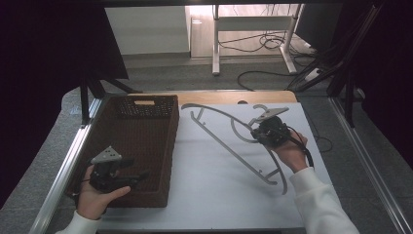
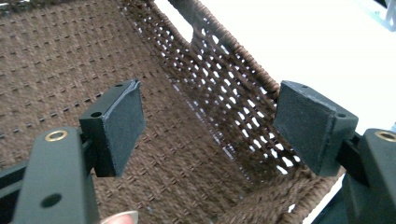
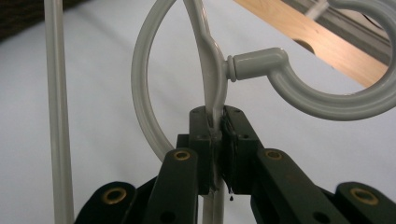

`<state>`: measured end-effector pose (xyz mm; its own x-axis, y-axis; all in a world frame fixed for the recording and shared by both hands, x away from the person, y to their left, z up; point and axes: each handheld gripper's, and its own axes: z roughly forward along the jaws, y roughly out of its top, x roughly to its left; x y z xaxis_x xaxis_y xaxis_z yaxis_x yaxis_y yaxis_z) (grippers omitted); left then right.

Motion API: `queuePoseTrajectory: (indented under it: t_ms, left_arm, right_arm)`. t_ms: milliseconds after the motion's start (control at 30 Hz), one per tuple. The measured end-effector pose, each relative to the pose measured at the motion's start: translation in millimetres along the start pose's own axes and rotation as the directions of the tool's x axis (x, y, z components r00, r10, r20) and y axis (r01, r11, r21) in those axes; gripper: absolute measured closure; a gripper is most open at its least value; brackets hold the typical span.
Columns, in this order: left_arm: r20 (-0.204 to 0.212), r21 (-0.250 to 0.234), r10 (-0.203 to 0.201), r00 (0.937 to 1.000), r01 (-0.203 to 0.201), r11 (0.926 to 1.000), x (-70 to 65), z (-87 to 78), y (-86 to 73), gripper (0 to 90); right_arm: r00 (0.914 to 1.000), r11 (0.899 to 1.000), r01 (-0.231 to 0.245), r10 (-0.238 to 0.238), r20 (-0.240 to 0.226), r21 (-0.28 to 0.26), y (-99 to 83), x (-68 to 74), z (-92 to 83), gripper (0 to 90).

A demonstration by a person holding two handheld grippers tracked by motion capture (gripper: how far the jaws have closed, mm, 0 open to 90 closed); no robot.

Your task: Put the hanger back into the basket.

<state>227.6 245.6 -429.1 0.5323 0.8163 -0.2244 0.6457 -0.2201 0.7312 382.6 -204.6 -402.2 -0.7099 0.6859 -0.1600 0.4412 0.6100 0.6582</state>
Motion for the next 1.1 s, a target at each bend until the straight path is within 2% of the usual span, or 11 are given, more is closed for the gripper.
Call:
queuePoseTrajectory:
  t_ms: [100, 233, 400, 567, 700, 833, 1000, 1100]
  left_arm:
    - [0.010, -0.008, -0.006, 0.9999, 0.006, 0.9999, -0.1, -0.8, 0.8, 24.2]
    - [0.019, -0.015, -0.009, 0.9998, 0.009, 0.9998, -1.3, -2.1, 3.0, 24.4]
    - [0.049, -0.036, -0.013, 0.9987, 0.015, 0.9992, -2.7, -6.3, 8.7, 24.9]
    - [0.089, -0.067, -0.010, 0.9960, 0.016, 0.9976, -6.7, -11.0, 17.3, 25.3]
    - [0.105, -0.088, 0.017, 0.9943, -0.007, 0.9961, -13.0, -15.7, 28.6, 25.3]
    - [0.118, -0.108, 0.060, 0.9913, -0.047, 0.9931, -21.3, -22.2, 47.8, 25.4]
    - [0.137, -0.117, 0.122, 0.9830, -0.106, 0.9874, -30.6, -24.7, 75.4, 27.4]
    - [0.156, -0.109, 0.130, 0.9791, -0.114, 0.9875, -29.7, -19.2, 88.8, 29.7]
  right_arm:
    - [0.9986, 0.998, 0.049, -0.050, -0.017, -0.029, -1.2, 5.6, -12.3, 82.9]
    - [0.9956, 0.995, 0.087, -0.089, -0.028, -0.051, -3.9, 10.9, -21.4, 82.9]
    - [0.9883, 0.987, 0.133, -0.139, -0.061, -0.093, -10.2, 15.3, -28.8, 82.9]
    - [0.9806, 0.979, 0.173, -0.182, -0.073, -0.111, -14.0, 21.3, -31.2, 82.8]
    - [0.9716, 0.971, 0.208, -0.219, -0.089, -0.119, -13.2, 24.8, -32.3, 82.8]
    - [0.9634, 0.964, 0.232, -0.246, -0.107, -0.127, -11.2, 28.2, -34.4, 82.8]
    - [0.9490, 0.952, 0.275, -0.291, -0.121, -0.134, -9.7, 33.4, -36.6, 82.8]
    - [0.9425, 0.947, 0.290, -0.307, -0.132, -0.138, -9.9, 37.6, -36.0, 82.8]
